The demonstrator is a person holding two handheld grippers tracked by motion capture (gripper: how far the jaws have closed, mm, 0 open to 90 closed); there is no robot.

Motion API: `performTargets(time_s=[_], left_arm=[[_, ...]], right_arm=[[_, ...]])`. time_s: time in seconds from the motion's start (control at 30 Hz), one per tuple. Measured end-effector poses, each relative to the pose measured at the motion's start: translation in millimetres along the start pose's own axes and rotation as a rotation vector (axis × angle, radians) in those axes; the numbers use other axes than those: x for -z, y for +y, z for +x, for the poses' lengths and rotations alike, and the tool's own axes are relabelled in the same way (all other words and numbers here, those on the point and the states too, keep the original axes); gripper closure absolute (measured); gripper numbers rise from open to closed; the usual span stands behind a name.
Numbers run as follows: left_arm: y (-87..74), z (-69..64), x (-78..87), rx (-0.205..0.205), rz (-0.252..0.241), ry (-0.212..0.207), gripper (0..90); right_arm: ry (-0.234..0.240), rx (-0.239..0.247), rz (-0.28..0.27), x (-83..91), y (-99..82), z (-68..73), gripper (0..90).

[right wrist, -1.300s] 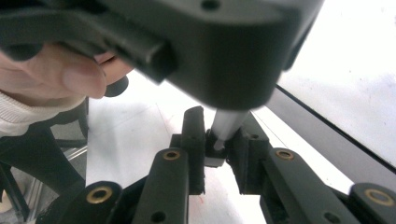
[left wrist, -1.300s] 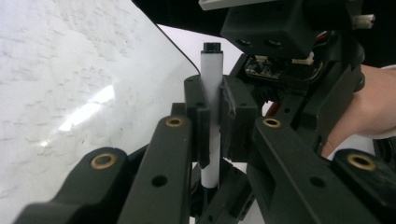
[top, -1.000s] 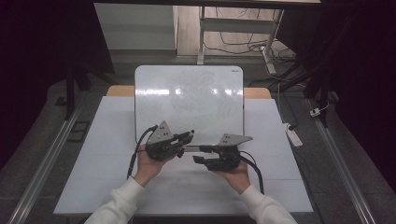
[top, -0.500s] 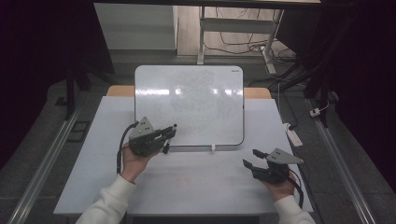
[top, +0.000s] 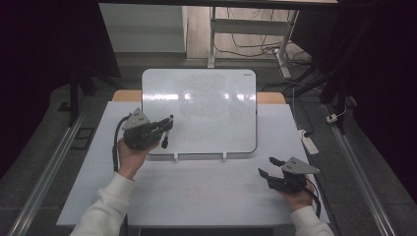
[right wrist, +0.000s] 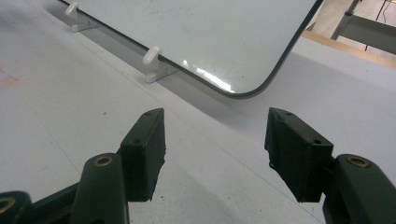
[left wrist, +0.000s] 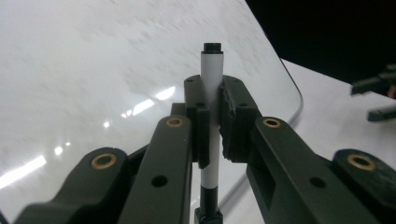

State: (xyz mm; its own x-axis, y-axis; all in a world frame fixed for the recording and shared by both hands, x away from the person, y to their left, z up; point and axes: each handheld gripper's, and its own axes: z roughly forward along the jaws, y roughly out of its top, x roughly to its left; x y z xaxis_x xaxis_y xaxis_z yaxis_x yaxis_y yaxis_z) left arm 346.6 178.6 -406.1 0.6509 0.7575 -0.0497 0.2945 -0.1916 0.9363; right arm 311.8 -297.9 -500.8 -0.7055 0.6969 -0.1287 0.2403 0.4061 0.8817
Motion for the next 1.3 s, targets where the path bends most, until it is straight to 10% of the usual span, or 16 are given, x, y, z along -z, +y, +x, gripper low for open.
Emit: performTargets(time_s=[0.67,1.3], left_arm=[[59.0,86.0,-34.0,0.038,0.152,0.217,81.5],[68.2,112.1,-73.3,0.008,0.224,0.286,80.3]], right_arm=[[-0.009,0.0,0.042,-8.0,-2.0,0.3,38.4],[0.0,0.011,0.065,-12.4,-3.5,2.7,38.6]])
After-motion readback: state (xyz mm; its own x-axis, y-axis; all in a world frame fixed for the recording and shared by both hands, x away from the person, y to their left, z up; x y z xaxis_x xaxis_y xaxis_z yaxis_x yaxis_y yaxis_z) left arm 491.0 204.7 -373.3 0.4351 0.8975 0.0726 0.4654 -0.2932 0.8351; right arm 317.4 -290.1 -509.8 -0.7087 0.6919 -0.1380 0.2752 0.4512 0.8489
